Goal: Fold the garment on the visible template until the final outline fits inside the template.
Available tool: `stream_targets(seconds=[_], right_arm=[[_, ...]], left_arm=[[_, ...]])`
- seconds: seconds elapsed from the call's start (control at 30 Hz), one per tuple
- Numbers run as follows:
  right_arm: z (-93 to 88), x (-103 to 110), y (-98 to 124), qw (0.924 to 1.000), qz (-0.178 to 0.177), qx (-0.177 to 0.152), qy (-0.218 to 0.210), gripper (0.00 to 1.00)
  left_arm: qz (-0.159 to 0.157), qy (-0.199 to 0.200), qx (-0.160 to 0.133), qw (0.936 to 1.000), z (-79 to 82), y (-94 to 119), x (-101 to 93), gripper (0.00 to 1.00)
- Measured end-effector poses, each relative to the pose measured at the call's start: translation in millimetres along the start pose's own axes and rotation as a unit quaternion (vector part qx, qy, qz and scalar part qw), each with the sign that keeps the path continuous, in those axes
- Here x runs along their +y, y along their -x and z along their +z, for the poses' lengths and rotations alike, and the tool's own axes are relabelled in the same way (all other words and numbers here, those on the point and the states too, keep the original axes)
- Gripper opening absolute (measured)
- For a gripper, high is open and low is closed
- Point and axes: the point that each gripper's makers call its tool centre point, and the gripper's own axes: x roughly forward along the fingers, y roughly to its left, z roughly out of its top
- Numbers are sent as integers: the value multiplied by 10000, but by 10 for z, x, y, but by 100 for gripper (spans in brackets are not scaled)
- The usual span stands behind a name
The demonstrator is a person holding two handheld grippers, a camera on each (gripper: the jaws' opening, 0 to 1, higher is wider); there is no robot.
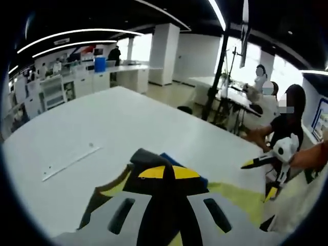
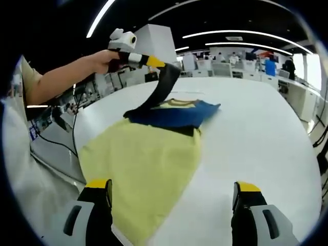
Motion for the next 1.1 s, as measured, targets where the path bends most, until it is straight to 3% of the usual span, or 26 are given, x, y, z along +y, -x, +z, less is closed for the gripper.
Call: stream_targets(seconds=[0.27, 0.73, 1.1], right_arm=[[2, -20, 23, 10000, -32, -6, -26, 97], [-19, -52, 31, 9999, -71, 29, -76, 97], [-39, -78, 32, 9999, -90, 103, -43, 97]], left_arm=[[-73, 168, 231, 9996, -213, -278, -67, 0], [-236, 289, 671, 9970, -445, -769, -199, 0], [-298, 427, 758, 9958, -567, -923, -232, 2]])
